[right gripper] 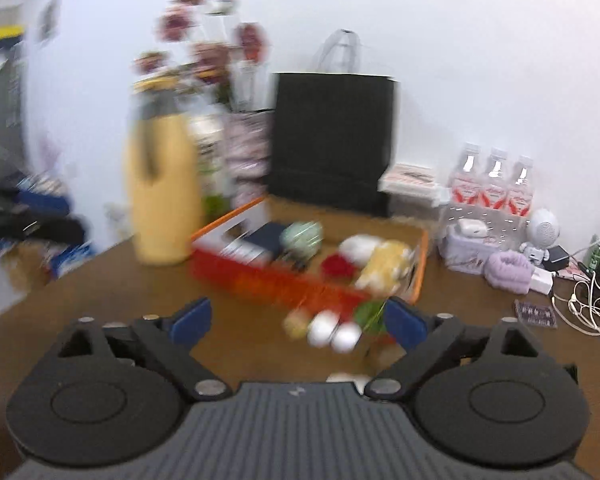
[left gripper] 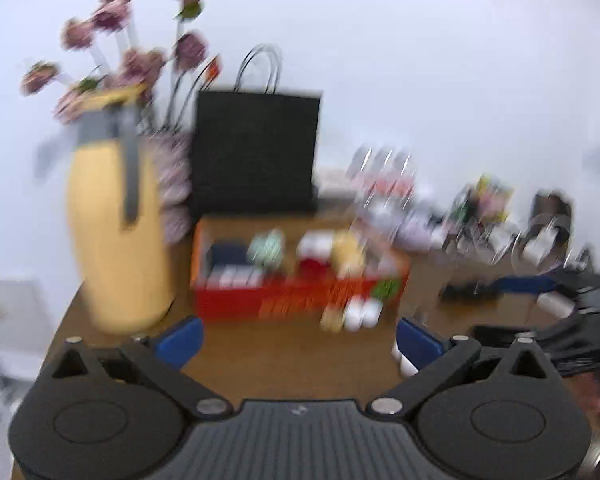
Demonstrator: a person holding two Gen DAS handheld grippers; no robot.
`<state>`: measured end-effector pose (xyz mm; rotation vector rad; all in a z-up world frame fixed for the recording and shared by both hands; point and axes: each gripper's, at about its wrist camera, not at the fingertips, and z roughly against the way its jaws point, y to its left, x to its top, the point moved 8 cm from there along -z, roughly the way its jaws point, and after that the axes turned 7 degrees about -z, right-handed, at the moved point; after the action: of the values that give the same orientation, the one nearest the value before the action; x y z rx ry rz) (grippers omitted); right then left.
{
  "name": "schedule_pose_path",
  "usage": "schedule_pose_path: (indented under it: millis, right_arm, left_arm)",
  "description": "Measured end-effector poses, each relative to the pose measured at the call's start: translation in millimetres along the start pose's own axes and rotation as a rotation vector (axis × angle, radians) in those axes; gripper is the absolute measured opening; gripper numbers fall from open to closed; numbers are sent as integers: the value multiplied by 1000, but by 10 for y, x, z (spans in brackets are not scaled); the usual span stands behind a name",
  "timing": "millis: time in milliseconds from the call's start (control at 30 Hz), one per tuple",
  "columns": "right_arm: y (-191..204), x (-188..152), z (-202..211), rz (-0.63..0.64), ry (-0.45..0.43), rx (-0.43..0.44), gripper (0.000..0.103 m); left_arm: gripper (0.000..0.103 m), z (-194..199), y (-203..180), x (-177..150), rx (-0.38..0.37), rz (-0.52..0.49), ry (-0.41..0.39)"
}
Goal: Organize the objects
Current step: 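Grasp the white bottle cap with the left tool while the right tool grasps a small white cap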
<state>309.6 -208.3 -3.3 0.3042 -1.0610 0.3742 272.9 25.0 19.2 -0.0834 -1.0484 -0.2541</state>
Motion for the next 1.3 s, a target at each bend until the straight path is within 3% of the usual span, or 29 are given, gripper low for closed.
schedule_pose_path:
  millis: [67, 167, 267, 367, 567, 700, 733, 767, 833, 933, 1067, 1167, 1233, 1300]
  right_arm:
    - [140, -345, 307, 9, 8, -24, 95]
    - [284, -843, 685, -66, 44, -38, 97]
    - [353, -1275, 940, -81, 83, -5, 102]
    - [338, -1515, 1071, -29, 166, -49, 102]
    - [185, -1309, 1193, -80, 95, -110, 101]
    - [62, -1240, 903, -103, 65, -196, 100]
    - [2, -1220, 792, -107, 78, -237, 98]
    - [-51, -1188, 671, -107, 84, -263, 94]
    - [-130, -1092, 441, -111, 69, -265, 90]
    - [-250, -960, -16, -143, 82, -246, 77]
    - [-226, -858, -461, -127, 118, -237, 73]
    - [-57, -899, -510, -72, 126, -223, 72]
    - [-27, -1002, -519, -80, 143, -230, 65]
    - [-45, -1086, -554, -127, 163, -220, 43]
  left_arm:
    - [103, 219, -102, -343, 43, 4, 6]
    - [103, 428, -278, -797, 25, 1, 5]
    - [99, 317, -344, -1172, 60, 12, 130]
    - [97, 283, -295, -1262, 67, 28, 154]
    - [97, 235, -194, -1194, 73, 63, 110]
    - [95, 69, 54, -1015, 137, 36, 14]
    - [90, -16, 136, -969, 154, 30, 0]
    - [78, -130, 213, -931, 168, 27, 10]
    - [67, -399, 337, -864, 153, 29, 48]
    - [60, -803, 435, -807, 104, 45, 114]
    - [57, -1087, 482, -802, 103, 28, 166]
    - [58, -1164, 531, -867, 63, 67, 191]
    - [56, -1187, 581, -933, 49, 106, 210]
    - [43, -1222, 623, -973, 42, 127, 211]
